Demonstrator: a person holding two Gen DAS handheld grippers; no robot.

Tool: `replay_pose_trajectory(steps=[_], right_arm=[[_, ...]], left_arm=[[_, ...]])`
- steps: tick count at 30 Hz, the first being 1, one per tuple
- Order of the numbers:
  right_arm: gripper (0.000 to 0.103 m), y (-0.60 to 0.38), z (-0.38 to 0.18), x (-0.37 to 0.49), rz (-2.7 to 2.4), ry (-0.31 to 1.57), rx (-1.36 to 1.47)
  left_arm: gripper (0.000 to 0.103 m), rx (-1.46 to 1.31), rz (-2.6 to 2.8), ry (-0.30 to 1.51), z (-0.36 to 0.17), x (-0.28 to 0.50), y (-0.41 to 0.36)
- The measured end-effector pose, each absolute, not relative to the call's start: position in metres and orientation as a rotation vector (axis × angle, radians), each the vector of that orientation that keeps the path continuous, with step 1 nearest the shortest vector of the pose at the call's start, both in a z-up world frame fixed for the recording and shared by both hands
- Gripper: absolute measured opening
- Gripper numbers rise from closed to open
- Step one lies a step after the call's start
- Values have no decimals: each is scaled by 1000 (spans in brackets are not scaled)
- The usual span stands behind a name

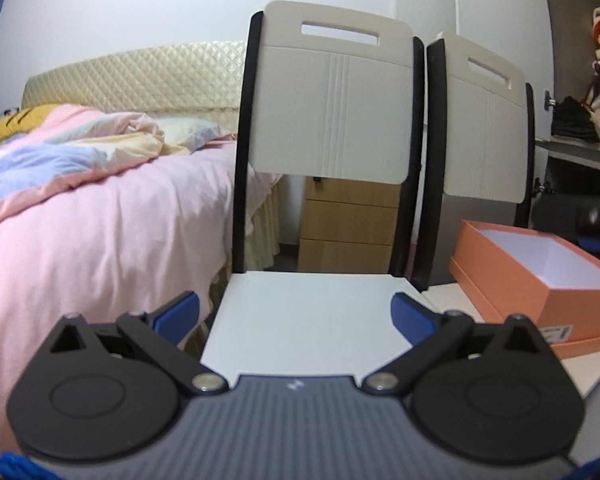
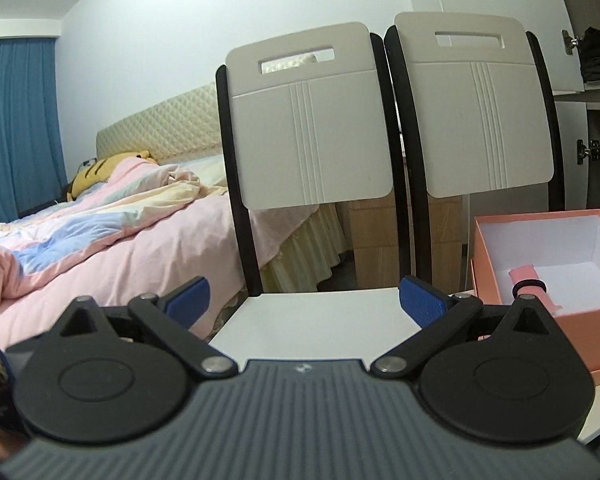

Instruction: Fold shopping bag

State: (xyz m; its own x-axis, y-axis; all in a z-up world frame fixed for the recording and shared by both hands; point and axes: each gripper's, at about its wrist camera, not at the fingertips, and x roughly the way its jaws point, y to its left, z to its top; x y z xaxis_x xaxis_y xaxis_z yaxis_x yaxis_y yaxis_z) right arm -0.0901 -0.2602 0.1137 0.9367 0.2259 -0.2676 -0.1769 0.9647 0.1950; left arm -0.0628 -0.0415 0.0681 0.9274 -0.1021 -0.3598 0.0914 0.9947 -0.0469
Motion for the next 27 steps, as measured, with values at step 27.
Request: replay_pose_trajectory(steps=[27], right_arm=[[103,-263,50,-71,140,386,109]], left_arm=[[103,22,-77,423,48,-50,-64]])
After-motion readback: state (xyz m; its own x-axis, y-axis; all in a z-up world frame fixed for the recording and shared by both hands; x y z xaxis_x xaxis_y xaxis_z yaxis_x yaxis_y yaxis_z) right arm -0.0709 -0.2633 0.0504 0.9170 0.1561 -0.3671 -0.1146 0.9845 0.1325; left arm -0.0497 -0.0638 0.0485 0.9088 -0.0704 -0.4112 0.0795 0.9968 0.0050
